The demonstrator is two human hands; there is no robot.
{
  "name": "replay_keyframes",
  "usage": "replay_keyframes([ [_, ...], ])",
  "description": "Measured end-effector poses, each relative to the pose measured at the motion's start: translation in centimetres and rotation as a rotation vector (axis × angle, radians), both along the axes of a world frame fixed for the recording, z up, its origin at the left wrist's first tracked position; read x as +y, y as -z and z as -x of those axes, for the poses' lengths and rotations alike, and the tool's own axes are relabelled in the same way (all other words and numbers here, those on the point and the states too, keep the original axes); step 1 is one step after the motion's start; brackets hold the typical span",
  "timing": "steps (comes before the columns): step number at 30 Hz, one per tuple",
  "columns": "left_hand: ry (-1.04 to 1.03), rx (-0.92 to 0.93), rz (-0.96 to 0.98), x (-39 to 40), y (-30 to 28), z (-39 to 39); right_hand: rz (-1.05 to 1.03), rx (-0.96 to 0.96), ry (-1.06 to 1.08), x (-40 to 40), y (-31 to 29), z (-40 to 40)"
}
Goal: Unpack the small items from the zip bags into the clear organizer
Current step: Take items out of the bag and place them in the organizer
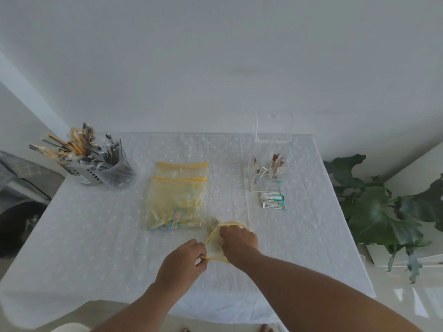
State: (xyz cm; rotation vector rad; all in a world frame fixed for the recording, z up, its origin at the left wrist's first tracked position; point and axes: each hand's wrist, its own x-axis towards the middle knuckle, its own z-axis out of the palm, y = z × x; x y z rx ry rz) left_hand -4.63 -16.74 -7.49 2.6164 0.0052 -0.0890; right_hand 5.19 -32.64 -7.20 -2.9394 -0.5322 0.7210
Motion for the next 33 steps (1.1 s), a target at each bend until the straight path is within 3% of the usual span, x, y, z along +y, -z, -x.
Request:
replay_keyframes([
  [7, -0.011, 0.016, -0.014, 0.1, 0.5, -0.3, -0.006, 0.027, -0.108, -1.2, 0.1, -0.3],
  [17, 0.006, 0.062, -0.037, -0.8, 0.2, -0.3, -0.064, 0.032, -0.079, -1.9, 1.0, 0.9],
  [25, -0.058, 0.107, -0.051, 0.0, 0.5, -0.4, -0.340, 0.190, -0.121, -3.3, -0.1, 0.6],
  [33, -0.065, 0.142, -0.051, -1.0, -0.5, -0.5, -0.458, 0.107, -0.188, -5.0, -0.8, 0.3],
])
